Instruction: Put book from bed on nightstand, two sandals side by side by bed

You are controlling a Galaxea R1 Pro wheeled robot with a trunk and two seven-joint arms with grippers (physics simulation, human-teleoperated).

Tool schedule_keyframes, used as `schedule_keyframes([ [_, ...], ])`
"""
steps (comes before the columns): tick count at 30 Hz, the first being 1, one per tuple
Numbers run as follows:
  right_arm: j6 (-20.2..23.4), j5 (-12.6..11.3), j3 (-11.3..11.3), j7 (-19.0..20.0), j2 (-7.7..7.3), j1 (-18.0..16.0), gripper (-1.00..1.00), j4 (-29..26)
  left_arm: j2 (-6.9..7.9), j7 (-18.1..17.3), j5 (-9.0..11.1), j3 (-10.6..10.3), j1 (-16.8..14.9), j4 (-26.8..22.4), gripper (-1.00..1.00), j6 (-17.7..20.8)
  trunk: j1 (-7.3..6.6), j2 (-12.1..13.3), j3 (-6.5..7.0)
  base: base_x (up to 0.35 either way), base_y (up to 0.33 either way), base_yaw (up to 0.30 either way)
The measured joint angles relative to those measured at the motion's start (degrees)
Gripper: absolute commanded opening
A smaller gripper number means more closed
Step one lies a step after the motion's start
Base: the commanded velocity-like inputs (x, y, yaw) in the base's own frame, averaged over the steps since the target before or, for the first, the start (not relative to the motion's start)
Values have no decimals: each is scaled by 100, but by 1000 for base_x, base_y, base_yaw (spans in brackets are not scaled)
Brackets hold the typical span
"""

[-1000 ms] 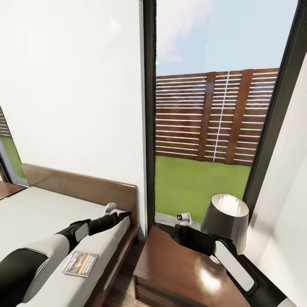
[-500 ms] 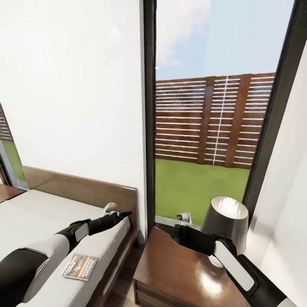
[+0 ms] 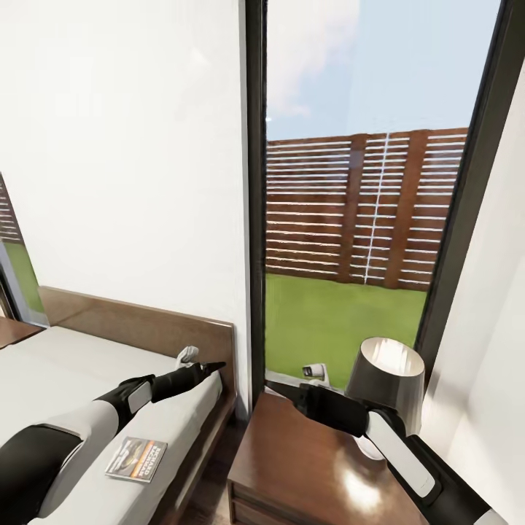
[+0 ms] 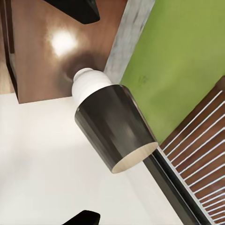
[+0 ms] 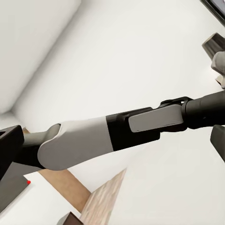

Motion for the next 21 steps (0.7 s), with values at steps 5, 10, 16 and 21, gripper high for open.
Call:
schedule_keyframes([
  [5,7,-17,-22,33,-2,0,100,168,0,0,0,0,0,0,100,0,0,0,2,0,0,0],
  [10,15,-42,-43,55,-1,0,100,322,1,0,0,0,0,0,100,0,0,0,2,0,0,0],
  [16,12,-33,-101,59,3,0,100,400,-1,0,0,0,0,0,100,0,0,0,3,0,0,0],
  [21,12,-17,-115,57,1,0,100,419,1,0,0,0,0,0,100,0,0,0,3,0,0,0],
])
